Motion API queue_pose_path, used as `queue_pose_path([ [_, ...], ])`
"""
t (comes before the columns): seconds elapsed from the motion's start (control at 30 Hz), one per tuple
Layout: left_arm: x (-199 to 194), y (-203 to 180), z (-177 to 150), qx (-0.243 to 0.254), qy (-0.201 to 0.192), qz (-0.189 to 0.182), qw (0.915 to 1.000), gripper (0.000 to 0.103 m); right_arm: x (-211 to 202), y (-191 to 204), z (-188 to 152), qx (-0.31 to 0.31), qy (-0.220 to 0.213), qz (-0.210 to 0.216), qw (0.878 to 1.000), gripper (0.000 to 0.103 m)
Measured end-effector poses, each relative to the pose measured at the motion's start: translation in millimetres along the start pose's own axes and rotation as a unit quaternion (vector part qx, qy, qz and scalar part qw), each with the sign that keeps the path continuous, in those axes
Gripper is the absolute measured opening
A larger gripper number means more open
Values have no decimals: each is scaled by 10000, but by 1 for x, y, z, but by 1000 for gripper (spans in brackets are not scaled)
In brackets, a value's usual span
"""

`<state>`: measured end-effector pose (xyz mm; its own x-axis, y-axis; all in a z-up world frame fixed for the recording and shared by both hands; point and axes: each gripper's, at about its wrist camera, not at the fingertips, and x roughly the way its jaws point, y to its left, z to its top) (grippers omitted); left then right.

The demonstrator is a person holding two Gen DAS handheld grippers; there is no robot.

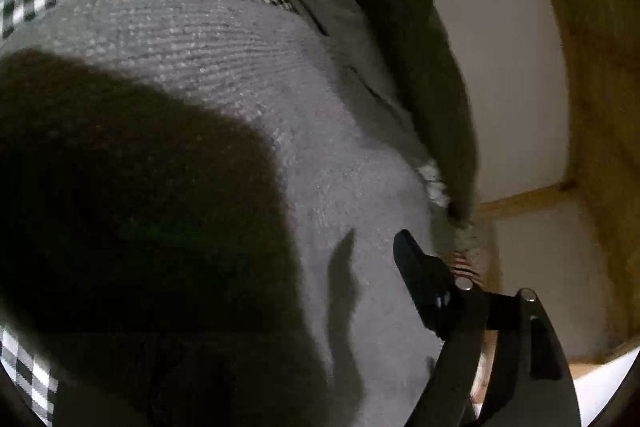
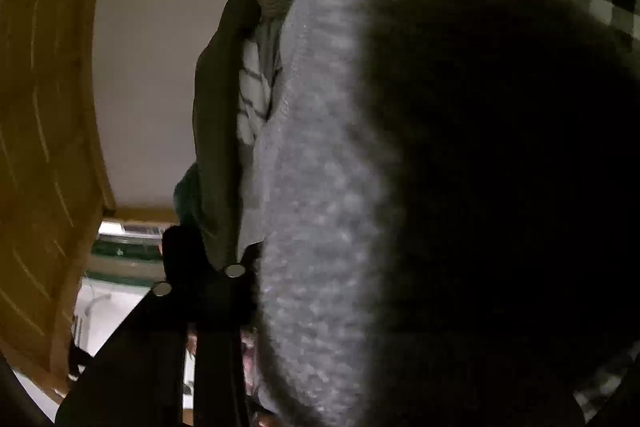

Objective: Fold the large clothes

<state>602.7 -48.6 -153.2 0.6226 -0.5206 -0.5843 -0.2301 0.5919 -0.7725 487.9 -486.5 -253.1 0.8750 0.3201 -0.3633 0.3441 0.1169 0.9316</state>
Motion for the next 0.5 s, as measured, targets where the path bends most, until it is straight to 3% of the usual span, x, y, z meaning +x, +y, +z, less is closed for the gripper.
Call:
queue_pose_path([
  [0.03, 1, 1, 0, -68, 38, 189, 9998, 34, -2, 2, 1, -3, 6, 21, 10000, 27],
  [0.1, -2, 5, 2, -134, 115, 76, 9998, 29, -11, 3, 2, -18, 45, 103, 9999, 25],
  [0.17, -11, 5, -2, 19, 154, 58, 9999, 26, -21, 0, 2, 43, 113, 149, 9998, 24],
  [0.33, -49, 18, -20, -298, 530, -267, 9978, 25, -65, -13, -6, 237, 209, 313, 9990, 24],
  [0.5, -54, 30, -32, -141, 568, -181, 9981, 25, -77, -33, -6, 301, 281, 329, 9986, 24],
])
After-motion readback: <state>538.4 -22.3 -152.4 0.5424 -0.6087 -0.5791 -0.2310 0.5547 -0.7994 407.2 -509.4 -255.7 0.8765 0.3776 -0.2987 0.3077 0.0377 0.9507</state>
